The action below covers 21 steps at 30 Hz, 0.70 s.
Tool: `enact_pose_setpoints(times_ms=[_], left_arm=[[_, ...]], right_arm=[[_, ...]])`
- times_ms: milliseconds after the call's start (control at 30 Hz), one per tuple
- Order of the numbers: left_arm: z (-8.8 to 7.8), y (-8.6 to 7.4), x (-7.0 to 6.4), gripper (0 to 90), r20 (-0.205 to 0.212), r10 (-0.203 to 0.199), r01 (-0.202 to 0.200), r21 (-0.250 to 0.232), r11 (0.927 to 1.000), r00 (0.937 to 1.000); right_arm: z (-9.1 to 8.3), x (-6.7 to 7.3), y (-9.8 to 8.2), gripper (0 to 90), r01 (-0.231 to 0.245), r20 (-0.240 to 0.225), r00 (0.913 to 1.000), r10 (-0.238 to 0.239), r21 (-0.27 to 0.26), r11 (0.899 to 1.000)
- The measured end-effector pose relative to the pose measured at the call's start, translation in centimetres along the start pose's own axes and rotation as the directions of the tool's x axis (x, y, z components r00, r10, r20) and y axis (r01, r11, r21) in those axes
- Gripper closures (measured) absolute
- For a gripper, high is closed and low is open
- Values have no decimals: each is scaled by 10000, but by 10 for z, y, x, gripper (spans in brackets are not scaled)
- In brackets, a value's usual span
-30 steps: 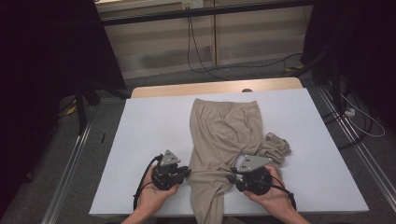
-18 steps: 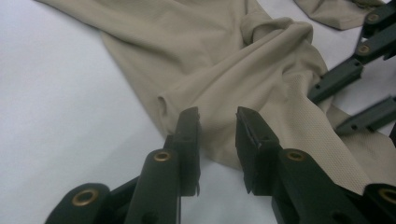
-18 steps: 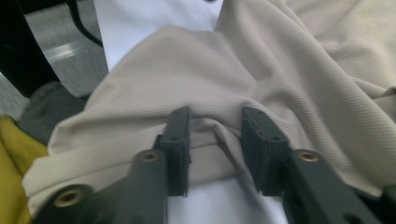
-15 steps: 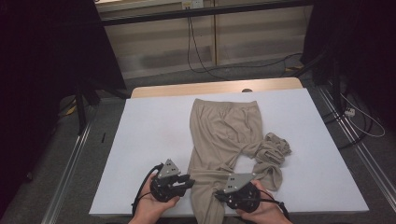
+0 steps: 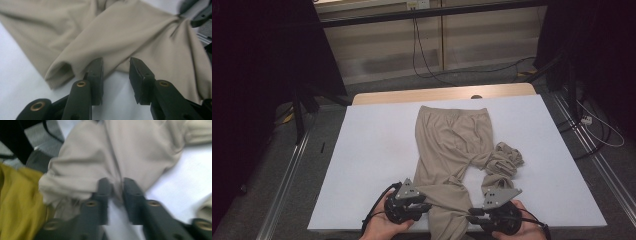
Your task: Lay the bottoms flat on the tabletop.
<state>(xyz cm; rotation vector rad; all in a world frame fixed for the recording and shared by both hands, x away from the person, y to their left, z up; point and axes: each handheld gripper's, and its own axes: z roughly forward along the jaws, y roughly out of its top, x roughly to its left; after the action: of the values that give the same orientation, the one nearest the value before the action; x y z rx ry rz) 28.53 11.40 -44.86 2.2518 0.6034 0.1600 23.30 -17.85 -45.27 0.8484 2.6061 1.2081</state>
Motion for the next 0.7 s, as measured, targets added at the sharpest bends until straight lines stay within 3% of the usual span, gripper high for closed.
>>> enact_pose_setpoints(times_ms=[67, 133, 200, 333, 367, 433, 467, 500, 533, 567, 700], left_arm=[[-3, 4, -1, 639, 36, 72, -71, -269, 9996, 10000], [-3, 7, -3, 630, 70, 162, -158, -506, 9986, 9998], [-1, 10, -5, 625, 76, 322, -317, -527, 9981, 9995], [12, 15, -10, 509, -108, 742, -746, -474, 9961, 9972], [15, 15, -10, 478, -215, 932, -940, -353, 9949, 9954], [23, 11, -10, 478, -130, 961, -962, -26, 9954, 9953], [25, 8, -9, 511, -237, 1166, -1161, 196, 9930, 9929], [25, 7, -11, 532, -321, 1050, -1052, -31, 9944, 9940], [23, 9, -11, 721, -502, 1174, -1167, 180, 9930, 9918], [20, 9, -11, 865, -191, 819, -813, 306, 9962, 9965], [13, 6, -16, 892, 49, 1057, -1058, 599, 9926, 9944]], right_arm=[[0, -5, 6, 648, -135, 116, 9998, 139, -307, 9994], [5, -11, 15, 669, -108, 267, 9996, 126, -684, 9976], [8, -13, 19, 668, -95, 373, 9992, 122, -725, 9973], [23, -18, 27, 634, 203, 668, 9976, -178, -376, 9991], [28, -19, 28, 621, 275, 740, 9969, -255, -265, 9993], [36, -21, 28, 593, 432, 892, 9951, -434, 42, 9991], [39, -20, 27, 595, 485, 954, 9942, -504, 223, 9986], [40, -19, 24, 612, 548, 1010, 9933, -555, 94, 9985], [38, -16, 22, 745, 477, 1005, 9938, -481, 62, 9988], [36, -14, 21, 812, 423, 921, 9948, -430, 91, 9991], [32, -5, 18, 883, 490, 806, 9955, -505, 201, 9986]])
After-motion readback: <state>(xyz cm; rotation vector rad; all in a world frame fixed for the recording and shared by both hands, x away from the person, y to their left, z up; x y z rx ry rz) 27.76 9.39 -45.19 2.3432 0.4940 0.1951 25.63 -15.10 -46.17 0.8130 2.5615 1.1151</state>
